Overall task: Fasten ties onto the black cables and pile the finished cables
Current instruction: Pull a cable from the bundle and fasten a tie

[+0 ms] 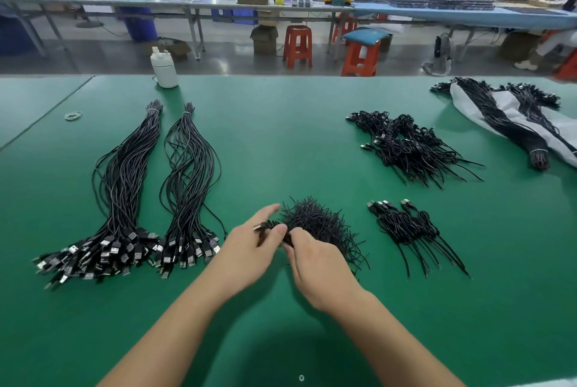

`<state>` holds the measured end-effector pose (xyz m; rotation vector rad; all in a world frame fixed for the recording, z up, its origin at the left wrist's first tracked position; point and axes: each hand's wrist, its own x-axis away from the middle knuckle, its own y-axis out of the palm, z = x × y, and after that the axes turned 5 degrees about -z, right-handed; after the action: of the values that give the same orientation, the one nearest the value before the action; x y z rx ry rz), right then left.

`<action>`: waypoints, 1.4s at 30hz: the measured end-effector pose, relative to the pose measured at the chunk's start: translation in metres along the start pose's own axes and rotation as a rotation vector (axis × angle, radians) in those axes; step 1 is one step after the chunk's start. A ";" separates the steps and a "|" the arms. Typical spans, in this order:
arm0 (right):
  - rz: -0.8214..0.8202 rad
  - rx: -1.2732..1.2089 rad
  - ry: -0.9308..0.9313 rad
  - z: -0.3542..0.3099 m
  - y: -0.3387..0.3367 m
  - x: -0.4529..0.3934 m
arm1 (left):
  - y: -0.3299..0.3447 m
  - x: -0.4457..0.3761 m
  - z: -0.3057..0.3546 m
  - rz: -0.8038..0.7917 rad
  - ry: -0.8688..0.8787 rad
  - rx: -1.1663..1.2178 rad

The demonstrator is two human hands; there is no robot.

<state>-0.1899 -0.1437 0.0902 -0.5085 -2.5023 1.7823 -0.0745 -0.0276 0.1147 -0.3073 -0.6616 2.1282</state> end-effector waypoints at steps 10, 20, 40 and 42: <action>-0.144 -0.108 0.092 -0.005 -0.003 0.002 | 0.000 -0.010 -0.001 -0.015 -0.008 -0.061; -0.134 -0.267 0.227 -0.009 -0.006 -0.002 | 0.007 -0.025 0.010 -0.023 -0.067 -0.093; -0.010 -0.635 0.705 0.060 -0.018 -0.015 | 0.078 -0.029 -0.066 -0.155 -0.035 -0.514; -0.027 -0.628 0.712 0.059 -0.015 -0.014 | 0.080 -0.030 -0.066 -0.138 -0.024 -0.509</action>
<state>-0.1929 -0.2057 0.0866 -0.9143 -2.4142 0.5731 -0.0811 -0.0675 0.0152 -0.4947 -1.2027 1.8111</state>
